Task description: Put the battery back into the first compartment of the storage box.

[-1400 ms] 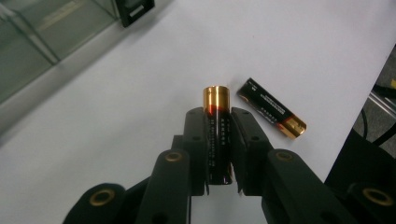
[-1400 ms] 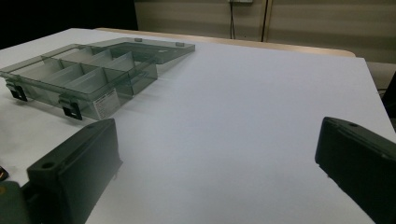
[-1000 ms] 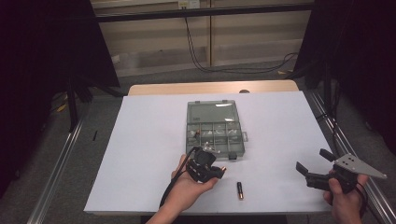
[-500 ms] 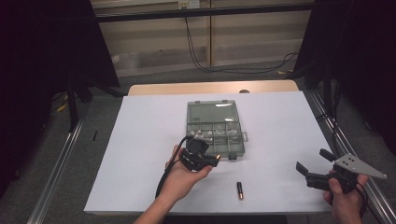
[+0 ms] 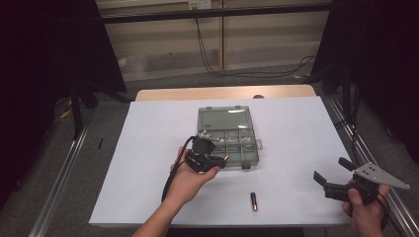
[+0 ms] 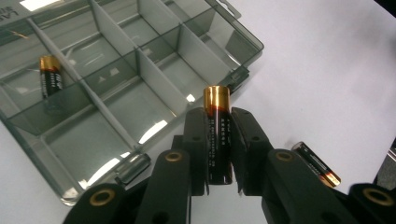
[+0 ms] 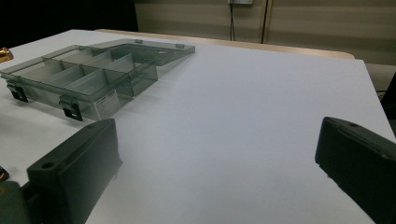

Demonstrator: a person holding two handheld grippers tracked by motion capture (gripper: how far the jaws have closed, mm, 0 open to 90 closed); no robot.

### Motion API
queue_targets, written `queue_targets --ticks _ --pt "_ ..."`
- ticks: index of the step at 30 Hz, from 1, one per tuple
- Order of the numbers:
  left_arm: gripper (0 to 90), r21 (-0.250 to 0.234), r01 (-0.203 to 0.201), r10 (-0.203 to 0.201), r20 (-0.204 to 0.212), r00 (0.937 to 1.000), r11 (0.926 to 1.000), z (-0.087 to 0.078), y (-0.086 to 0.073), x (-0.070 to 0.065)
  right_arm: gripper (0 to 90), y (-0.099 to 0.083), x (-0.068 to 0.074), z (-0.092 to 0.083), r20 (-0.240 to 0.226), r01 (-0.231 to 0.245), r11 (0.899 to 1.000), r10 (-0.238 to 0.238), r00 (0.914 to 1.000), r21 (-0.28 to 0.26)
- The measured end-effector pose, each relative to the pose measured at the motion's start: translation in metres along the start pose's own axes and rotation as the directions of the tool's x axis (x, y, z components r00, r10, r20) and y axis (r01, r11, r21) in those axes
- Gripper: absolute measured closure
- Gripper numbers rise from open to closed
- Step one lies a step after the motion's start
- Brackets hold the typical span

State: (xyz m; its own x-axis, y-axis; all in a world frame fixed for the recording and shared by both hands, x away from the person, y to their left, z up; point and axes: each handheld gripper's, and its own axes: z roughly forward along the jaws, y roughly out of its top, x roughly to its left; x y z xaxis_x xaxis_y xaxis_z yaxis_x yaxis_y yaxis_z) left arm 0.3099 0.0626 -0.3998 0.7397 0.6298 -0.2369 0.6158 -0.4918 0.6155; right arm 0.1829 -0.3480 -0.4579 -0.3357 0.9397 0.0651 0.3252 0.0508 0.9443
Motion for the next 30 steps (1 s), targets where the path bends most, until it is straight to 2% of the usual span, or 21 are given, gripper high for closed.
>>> queue_targets --ticks 15,18,20,25,27,29,30 --pt "77.3 -0.012 0.024 -0.024 -0.041 0.9989 0.9996 -0.004 0.011 0.019 0.0 0.000 0.000 0.000 0.003 0.002 1.000 -0.002 1.0000 0.002" --pt "77.3 -0.024 0.042 -0.043 -0.050 0.9978 0.9988 -0.005 0.013 0.022 0.0 0.000 0.000 0.000 0.000 0.000 1.000 0.000 1.0000 0.004" --pt "77.3 -0.024 0.041 -0.042 -0.046 0.9980 0.9989 -0.006 0.014 0.025 0.0 0.000 0.000 0.000 -0.001 0.001 1.000 -0.001 1.0000 0.004" --pt "77.3 -0.041 0.077 -0.079 -0.061 0.9950 0.9962 -0.006 0.017 0.030 0.0 0.000 0.000 0.000 -0.001 -0.001 1.000 0.001 1.0000 0.005" --pt "77.3 -0.033 0.068 -0.070 -0.063 0.9955 0.9972 -0.007 0.018 0.034 0.0 0.000 0.000 0.000 -0.001 -0.002 1.000 0.002 1.0000 0.005" --pt "77.3 -0.044 0.084 -0.086 -0.067 0.9940 0.9955 -0.006 0.019 0.035 0.0 0.000 0.000 0.001 -0.002 -0.003 1.000 0.003 1.0000 0.006" --pt "77.3 -0.035 0.074 -0.076 -0.069 0.9947 0.9966 -0.007 0.020 0.037 0.0 -0.001 0.000 0.001 0.000 -0.004 1.000 0.004 1.0000 0.008"
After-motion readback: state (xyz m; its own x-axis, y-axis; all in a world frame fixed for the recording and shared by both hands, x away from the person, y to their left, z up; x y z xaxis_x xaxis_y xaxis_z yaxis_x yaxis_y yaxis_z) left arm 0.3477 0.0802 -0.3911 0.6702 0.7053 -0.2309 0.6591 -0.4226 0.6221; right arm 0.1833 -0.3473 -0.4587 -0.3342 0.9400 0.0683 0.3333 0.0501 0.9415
